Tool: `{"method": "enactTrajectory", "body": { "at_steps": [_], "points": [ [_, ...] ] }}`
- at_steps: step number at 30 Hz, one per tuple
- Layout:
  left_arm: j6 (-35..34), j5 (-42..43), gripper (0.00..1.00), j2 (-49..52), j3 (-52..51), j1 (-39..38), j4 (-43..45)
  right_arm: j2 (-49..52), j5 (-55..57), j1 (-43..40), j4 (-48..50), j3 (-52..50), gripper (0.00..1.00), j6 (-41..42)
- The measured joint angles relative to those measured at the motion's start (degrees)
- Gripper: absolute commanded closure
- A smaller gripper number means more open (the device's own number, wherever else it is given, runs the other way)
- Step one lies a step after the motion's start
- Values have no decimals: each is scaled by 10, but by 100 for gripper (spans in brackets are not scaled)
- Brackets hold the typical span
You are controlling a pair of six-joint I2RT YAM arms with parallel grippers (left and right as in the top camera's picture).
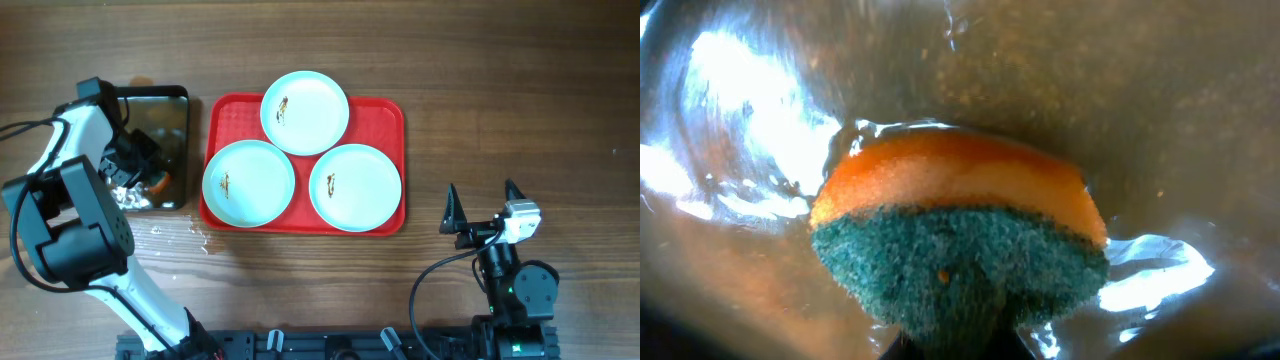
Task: Clean dirty plates on tray and stack at the side
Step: 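Grasp the orange-green sponge with the left gripper and lift it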
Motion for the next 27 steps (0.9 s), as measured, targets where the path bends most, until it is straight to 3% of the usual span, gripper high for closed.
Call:
{"method": "enactTrajectory", "body": {
  "at_steps": [3,10,14,16,18,20,23,27],
  "points": [
    [0,0,96,-33,27,2,-8,0,0,0,0,0,0,0],
    [35,-20,96,-243,57,2,70,0,0,0,0,0,0,0],
    [41,-81,96,-197,9,2,137,0,0,0,0,0,0,0],
    [41,-90,96,-116,-24,2,137,0,0,0,0,0,0,0],
    [45,-86,96,-96,-34,2,135,0,0,0,0,0,0,0],
    [67,-63,96,-121,-23,2,139,0,0,0,0,0,0,0],
    [90,-14,96,-241,9,0,177,0,0,0,0,0,0,0],
    [103,-7,96,-270,8,-1,167,0,0,0,0,0,0,0]
  ]
}}
